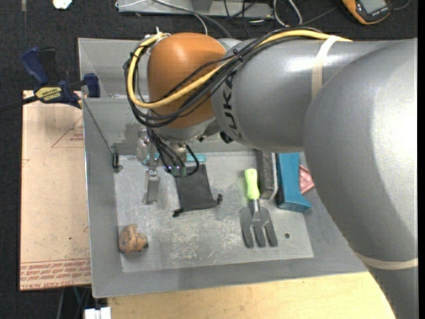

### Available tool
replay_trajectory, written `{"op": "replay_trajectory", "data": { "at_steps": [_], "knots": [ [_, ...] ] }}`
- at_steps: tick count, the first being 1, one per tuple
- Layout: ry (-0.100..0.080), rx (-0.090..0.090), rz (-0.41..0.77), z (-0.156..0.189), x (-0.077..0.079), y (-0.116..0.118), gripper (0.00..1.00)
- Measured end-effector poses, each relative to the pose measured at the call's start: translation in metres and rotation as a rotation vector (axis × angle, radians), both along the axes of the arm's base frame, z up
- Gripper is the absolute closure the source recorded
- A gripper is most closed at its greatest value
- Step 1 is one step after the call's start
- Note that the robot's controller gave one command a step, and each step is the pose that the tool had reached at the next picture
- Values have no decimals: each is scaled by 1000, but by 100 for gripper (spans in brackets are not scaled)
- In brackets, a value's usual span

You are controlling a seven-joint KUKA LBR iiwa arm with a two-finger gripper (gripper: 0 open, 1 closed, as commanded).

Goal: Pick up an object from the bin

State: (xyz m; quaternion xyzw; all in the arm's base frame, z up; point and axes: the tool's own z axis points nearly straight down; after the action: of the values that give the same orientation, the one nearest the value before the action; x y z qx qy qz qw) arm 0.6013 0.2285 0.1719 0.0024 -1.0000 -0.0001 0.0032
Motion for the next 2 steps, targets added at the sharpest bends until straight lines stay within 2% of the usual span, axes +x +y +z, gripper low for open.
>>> {"op": "replay_trajectory", "data": {
  "at_steps": [1, 2],
  "knots": [
    [-7, 2, -1, 5, 2, -2, 0],
    [-8, 2, 184, -95, 25, -78, 0]
  ]
}}
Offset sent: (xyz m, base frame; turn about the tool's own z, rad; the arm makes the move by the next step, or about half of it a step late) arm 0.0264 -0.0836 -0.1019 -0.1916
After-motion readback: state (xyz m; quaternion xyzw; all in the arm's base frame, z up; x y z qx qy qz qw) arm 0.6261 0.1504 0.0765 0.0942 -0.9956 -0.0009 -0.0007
